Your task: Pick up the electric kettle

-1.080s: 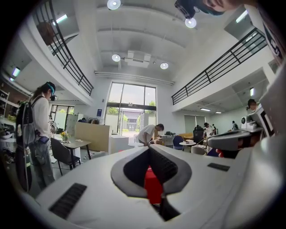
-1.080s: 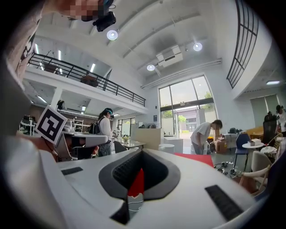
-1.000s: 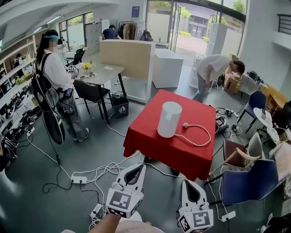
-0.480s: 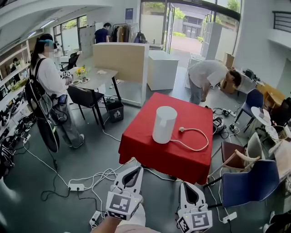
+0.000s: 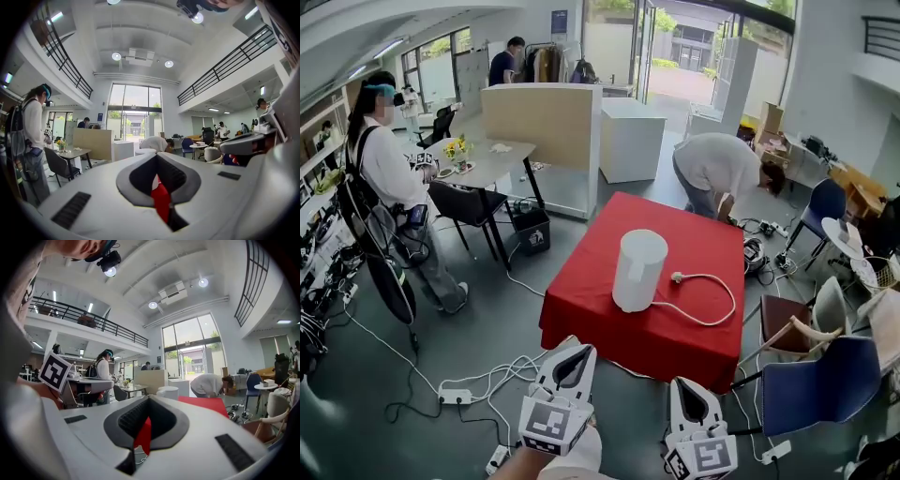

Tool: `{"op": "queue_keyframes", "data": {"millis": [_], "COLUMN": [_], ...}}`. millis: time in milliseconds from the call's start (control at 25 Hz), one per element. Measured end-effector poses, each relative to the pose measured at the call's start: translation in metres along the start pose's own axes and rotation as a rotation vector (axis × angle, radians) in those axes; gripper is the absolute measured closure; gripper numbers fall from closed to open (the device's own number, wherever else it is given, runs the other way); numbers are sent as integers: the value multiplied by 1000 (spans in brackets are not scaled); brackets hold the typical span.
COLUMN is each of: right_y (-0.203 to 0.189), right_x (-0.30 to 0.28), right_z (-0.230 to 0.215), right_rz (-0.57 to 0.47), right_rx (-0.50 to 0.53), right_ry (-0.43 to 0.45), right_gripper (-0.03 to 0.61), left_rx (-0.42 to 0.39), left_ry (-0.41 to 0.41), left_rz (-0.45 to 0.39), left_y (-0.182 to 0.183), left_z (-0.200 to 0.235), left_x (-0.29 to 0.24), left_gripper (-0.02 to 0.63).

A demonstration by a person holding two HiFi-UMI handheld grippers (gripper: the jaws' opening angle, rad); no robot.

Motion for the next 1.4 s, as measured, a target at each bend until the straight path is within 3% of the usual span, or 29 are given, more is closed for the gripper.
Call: {"op": "queue_keyframes", "data": {"millis": [520, 920, 1200, 1400], "right_y": [29, 44, 60, 64], "right_x": [-95, -145, -160, -173], "right_z": [-43, -64, -88, -98], "right_rz": [-15, 19, 5, 9], "right_rx": [-58, -22, -15, 1], "right_ry": [-66, -118, -112, -72], "right_gripper": [560, 560, 560, 560], "left_rx": [-5, 41, 42, 16], "left_ry": [-70, -135, -184, -226], "left_rz": [4, -19, -75, -55], "left_y": [18, 33, 55, 58], "left_z": [60, 105, 102, 94], "left_x": [-96, -147, -172, -184], "left_gripper": [618, 620, 621, 620]}}
Point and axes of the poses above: the fingertips, and each gripper's own axes: x backward along the fingers, z to its left, y out of its top, the point moved 6 cm from there along x, backward along the fingers, and after that the axes turned 6 degrees about z, right-handed, at the moved point
